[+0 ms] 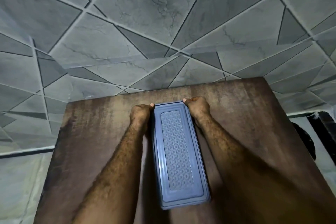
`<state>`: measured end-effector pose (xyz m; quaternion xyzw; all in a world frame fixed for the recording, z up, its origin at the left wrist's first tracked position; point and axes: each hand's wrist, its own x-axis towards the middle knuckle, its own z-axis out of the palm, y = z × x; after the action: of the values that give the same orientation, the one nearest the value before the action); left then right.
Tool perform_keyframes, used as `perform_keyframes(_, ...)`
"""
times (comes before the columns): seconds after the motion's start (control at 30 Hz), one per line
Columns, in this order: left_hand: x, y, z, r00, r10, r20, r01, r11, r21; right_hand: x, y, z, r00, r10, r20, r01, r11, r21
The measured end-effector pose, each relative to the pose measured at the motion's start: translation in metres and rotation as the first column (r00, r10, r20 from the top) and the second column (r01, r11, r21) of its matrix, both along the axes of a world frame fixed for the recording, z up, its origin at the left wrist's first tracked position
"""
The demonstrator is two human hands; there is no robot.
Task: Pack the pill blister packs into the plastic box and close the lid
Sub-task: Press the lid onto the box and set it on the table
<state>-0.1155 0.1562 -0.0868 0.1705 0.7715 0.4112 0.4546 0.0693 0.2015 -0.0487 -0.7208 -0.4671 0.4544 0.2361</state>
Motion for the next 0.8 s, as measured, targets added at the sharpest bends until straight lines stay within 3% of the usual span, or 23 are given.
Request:
perform_keyframes(0.2, 0.001, 0.004, 0.002, 0.995, 0.068, 0.072, -0.066, 0.998, -0.025, -0.008, -0.003, -0.008, 0.987, -0.132, -0.093, 0.129, 0.991, -0.041)
perform_keyframes(0.57, 0.018, 0.005, 0.021, 0.973, 0.178, -0.147, -0.189, 0.98, -0.065, -0.023, -0.006, -0.014, 0.976, -0.217, -0.01, 0.217, 0.975, 0.042)
perform_keyframes(0.73, 0.015, -0.009, 0.015, 0.988, 0.117, -0.102, -0.114, 0.993, 0.029, -0.014, -0.013, -0.008, 0.957, -0.237, -0.168, 0.244, 0.969, 0.026)
perform_keyframes(0.8, 0.012, -0.021, 0.012, 0.998, 0.062, 0.001, -0.062, 0.996, 0.065, -0.004, -0.021, -0.013, 0.949, -0.22, -0.225, 0.224, 0.975, -0.011)
